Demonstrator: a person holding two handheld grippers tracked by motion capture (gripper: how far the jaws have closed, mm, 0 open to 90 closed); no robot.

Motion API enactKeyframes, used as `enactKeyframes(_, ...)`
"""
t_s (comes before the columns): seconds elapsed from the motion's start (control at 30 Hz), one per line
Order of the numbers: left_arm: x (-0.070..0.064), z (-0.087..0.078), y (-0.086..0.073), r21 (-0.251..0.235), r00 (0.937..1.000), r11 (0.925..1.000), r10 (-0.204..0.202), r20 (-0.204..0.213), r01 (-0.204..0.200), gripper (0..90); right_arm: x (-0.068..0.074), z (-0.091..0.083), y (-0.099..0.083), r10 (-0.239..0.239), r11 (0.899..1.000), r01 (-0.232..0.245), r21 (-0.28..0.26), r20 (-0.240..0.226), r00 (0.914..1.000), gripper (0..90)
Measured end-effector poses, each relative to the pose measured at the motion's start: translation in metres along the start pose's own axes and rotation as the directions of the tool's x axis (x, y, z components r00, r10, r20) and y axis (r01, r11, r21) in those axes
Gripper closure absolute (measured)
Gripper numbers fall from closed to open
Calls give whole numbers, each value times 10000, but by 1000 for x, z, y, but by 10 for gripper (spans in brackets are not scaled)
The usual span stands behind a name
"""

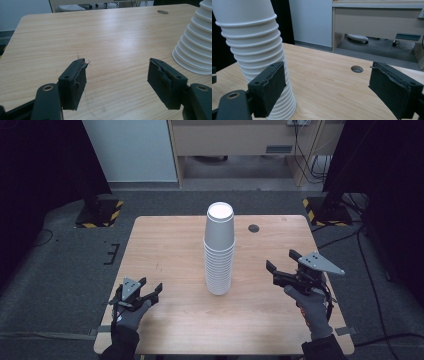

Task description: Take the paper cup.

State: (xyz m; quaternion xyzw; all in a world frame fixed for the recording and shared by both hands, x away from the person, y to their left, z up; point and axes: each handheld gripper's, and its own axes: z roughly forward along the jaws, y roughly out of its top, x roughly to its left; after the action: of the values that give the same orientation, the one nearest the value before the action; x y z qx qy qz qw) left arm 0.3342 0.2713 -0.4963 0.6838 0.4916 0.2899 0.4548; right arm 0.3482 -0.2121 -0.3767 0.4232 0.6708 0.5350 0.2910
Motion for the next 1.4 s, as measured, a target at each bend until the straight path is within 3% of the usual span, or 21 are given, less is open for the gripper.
enactKeyframes(0.8,0,1,-1,82,10000,10000,-40,45,39,300,28,8,46,-242,9974,187,-694,-782,9966,130)
enactKeyframes(1.4,1,1,0,54,10000,10000,-30,19,30,301,52,22,70,-619,9956,526,-774,-1227,9905,126)
